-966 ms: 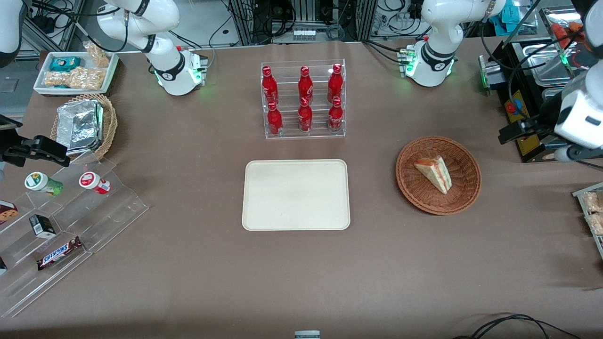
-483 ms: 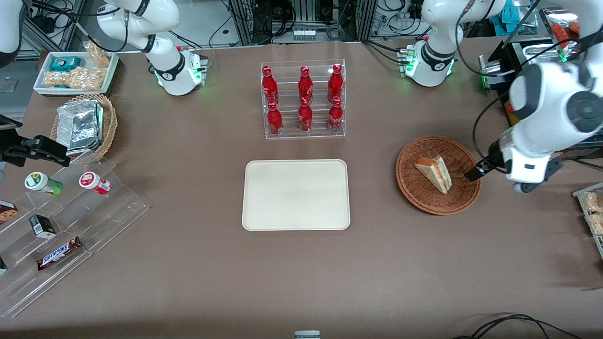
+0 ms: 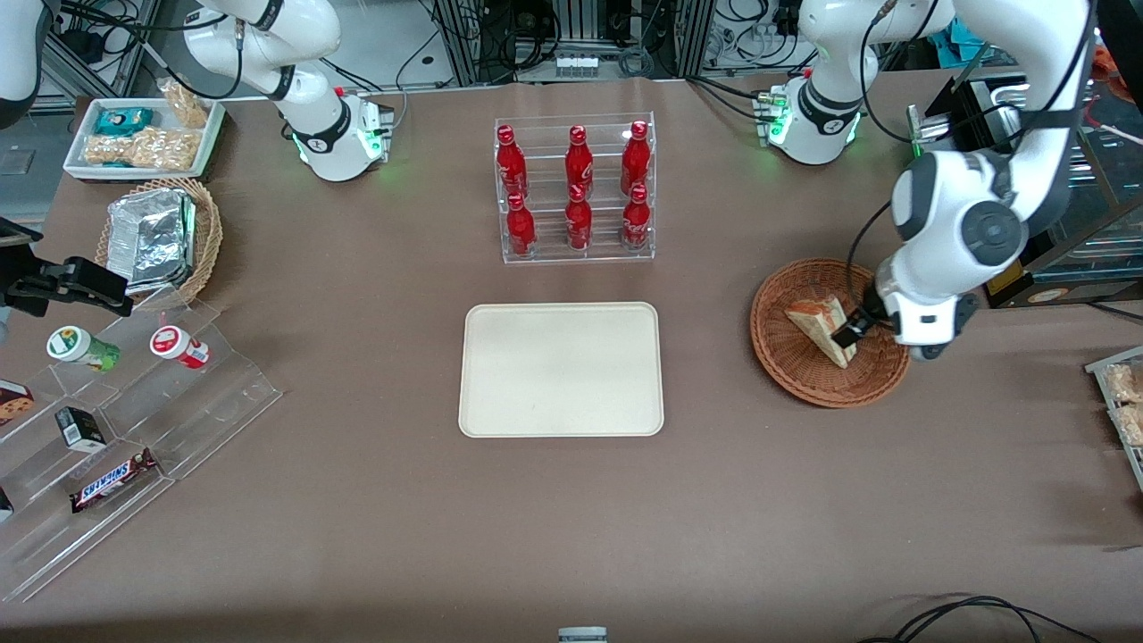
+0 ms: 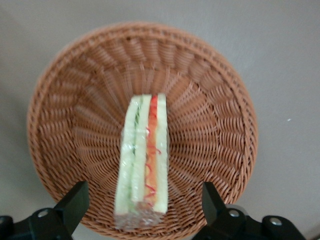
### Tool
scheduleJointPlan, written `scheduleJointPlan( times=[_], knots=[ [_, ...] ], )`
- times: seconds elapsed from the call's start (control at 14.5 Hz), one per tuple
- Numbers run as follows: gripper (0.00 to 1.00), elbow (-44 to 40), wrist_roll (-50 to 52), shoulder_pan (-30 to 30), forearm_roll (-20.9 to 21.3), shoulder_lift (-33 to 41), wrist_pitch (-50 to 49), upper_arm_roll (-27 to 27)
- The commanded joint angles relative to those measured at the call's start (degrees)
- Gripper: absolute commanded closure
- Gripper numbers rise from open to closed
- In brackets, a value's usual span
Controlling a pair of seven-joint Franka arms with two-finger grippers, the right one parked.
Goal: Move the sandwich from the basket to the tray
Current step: 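Lower the left gripper and grasp the wrapped sandwich upright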
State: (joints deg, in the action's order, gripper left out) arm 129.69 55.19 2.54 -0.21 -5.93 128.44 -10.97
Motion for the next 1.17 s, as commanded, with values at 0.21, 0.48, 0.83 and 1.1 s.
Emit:
scheduleJointPlan(
  times=[0.21, 0.48, 0.83, 1.1],
  knots=[
    [0.00, 0.2, 4.9, -0.4, -0.4, -4.9, 2.8, 0.2],
    [0.00, 0.4, 5.0, -0.4, -0.4, -6.6, 3.0, 0.2],
    [0.88, 0.2, 5.1, -0.3, -0.4, -7.1, 2.9, 0.2],
    [0.92, -0.4, 3.4, -0.4, -0.1, -3.6, -1.1, 0.2]
  ],
)
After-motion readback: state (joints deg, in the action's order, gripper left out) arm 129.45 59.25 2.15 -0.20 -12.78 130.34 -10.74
